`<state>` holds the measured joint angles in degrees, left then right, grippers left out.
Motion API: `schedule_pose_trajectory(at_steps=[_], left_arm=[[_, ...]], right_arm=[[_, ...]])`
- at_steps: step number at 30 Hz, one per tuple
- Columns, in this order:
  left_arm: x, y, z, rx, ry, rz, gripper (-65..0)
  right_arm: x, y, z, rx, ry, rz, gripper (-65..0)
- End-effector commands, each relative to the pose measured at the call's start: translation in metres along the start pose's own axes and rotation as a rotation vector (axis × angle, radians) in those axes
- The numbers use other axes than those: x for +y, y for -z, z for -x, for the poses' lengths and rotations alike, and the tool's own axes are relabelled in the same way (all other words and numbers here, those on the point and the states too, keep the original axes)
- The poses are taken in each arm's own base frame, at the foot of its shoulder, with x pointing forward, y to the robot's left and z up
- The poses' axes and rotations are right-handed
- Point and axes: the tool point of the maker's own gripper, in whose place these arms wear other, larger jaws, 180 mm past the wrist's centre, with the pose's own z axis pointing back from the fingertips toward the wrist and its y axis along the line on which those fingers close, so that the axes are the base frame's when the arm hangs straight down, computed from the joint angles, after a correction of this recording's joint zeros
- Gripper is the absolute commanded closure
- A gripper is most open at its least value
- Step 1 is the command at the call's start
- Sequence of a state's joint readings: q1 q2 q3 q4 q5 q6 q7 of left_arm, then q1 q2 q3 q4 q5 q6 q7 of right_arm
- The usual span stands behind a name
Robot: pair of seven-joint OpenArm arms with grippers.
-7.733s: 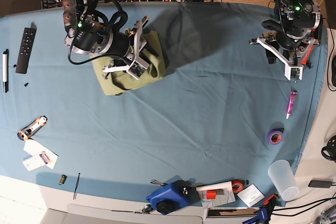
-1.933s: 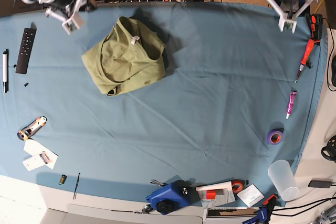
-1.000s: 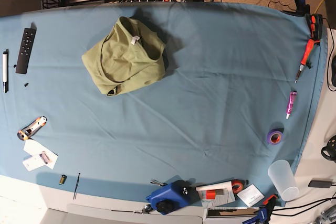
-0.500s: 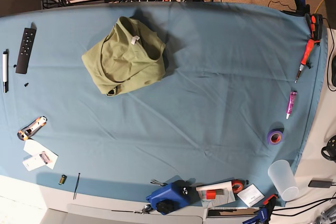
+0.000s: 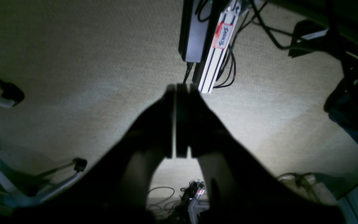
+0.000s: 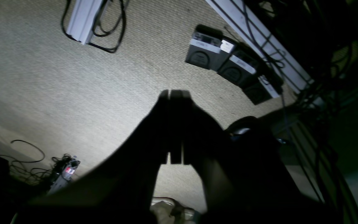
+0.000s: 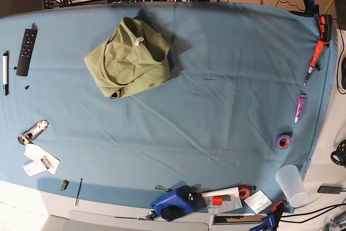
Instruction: Layout the t-shirt on the table in an organized manner, then fold the t-shirt properly
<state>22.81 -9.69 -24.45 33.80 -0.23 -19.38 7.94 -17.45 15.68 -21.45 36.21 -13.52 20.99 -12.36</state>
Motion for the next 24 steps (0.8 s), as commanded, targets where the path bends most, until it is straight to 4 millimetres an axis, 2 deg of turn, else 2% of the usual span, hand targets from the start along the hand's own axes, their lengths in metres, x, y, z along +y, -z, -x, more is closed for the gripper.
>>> schedule_pose_trajectory(at_steps=[1, 8, 11, 14, 16, 18, 19, 21, 23, 24], left_arm=[[0.006, -0.003, 0.003, 0.003, 0.004, -0.006, 0.0], [0.007, -0.003, 0.004, 0.006, 0.004, -0.012, 0.0], [0.007, -0.003, 0.0, -0.03, 0.003, -0.011, 0.0], [0.009, -0.008, -0.017, -0.172, 0.002, -0.017, 0.0], [0.013, -0.02, -0.037, -0.349, 0.002, -0.026, 0.0], [0.016, -0.043, -0.06, -0.582, 0.004, -0.033, 0.0], [0.018, -0.062, -0.072, -0.723, 0.005, -0.037, 0.0], [0.02, -0.113, -0.093, -1.045, 0.013, -0.046, 0.0], [0.02, -0.171, -0.104, -1.369, 0.023, -0.05, 0.0], [0.027, -0.177, -0.104, -1.389, 0.001, -0.073, 0.0]], right_arm=[[-0.003, -0.001, 0.003, 0.002, -0.002, 0.0, 0.0], [-0.007, -0.003, 0.011, 0.075, 0.002, 0.007, 0.0], [-0.009, -0.004, 0.006, 0.073, -0.004, 0.014, 0.0], [-0.012, -0.006, -0.003, 0.05, -0.011, 0.022, 0.0], [-0.014, -0.007, -0.009, 0.037, -0.016, 0.028, 0.0], [-0.017, -0.008, -0.013, 0.027, -0.02, 0.035, 0.0], [-0.017, -0.008, -0.014, 0.027, -0.021, 0.037, 0.0], [-0.021, -0.01, -0.014, 0.027, -0.025, 0.043, 0.0], [-0.023, -0.01, -0.015, 0.023, -0.026, 0.047, 0.0], [-0.023, -0.01, -0.015, 0.022, -0.026, 0.048, 0.0]])
